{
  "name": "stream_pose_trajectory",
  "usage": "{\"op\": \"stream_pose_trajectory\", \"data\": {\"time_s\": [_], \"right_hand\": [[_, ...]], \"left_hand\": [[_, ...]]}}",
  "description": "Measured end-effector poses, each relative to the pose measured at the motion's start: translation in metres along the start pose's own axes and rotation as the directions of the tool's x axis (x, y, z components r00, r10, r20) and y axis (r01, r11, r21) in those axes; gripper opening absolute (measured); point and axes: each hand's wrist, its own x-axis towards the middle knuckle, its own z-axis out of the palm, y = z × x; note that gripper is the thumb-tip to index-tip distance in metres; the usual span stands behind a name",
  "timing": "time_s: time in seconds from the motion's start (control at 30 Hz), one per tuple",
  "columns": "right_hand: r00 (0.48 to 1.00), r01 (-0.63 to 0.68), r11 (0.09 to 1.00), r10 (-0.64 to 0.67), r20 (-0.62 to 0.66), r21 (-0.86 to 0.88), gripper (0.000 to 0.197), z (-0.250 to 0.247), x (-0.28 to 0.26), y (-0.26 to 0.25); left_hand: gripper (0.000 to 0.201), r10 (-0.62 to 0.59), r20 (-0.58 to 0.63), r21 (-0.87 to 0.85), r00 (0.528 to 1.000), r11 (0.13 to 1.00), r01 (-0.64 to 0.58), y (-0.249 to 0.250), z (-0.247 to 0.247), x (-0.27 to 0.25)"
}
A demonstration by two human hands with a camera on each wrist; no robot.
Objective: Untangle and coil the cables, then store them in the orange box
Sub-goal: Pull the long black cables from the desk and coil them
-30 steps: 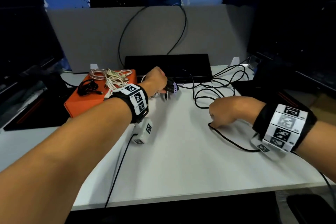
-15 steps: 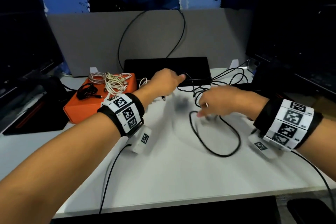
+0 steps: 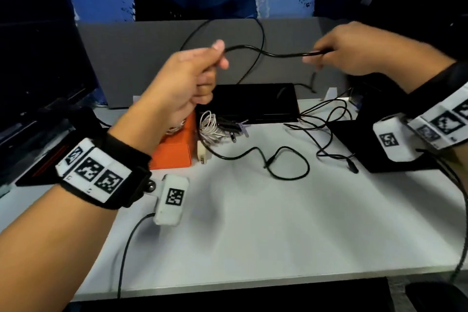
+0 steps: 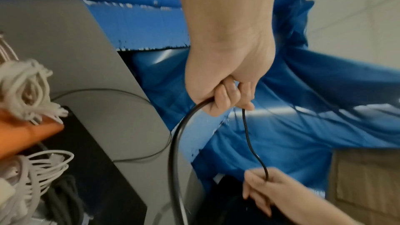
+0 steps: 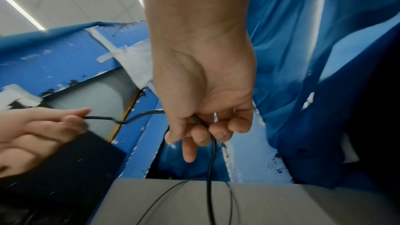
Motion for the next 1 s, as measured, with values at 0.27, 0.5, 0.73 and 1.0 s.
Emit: {"op": "stream_pose_trajectory", "data": {"time_s": [0.27, 0.5, 0.73, 1.0], "right_hand": [[0.932, -0.282, 0.958, 0.287, -0.224, 0.051, 0.050, -0.003, 0.011, 0.038], [0.992, -0.109, 0.739, 0.120, 0.029, 0.665, 0.062, 0.016, 0.006, -0.031], [0.993, 0.056, 0.813, -0.104, 0.050, 0.580, 0.063, 0.032, -0.014, -0.084], [0.983, 0.175, 0.984, -0.176, -0.056, -0.023, 0.053, 0.034, -0.025, -0.086]], "left_hand": [[0.035, 0.033, -0.120, -0.089, 0.992, 0.995, -0.044, 0.009, -0.051, -0.033], [0.035, 0.100, -0.107, 0.330, 0.989, 0.942, -0.060, -0.027, -0.017, -0.026], [0.027, -0.025, 0.059, 0.351, 0.998, 0.936, 0.002, -0.052, 0.055, -0.030], [0.050, -0.092, 0.252, -0.004, 0.963, 0.995, 0.096, -0.029, 0.074, -0.034]]}}
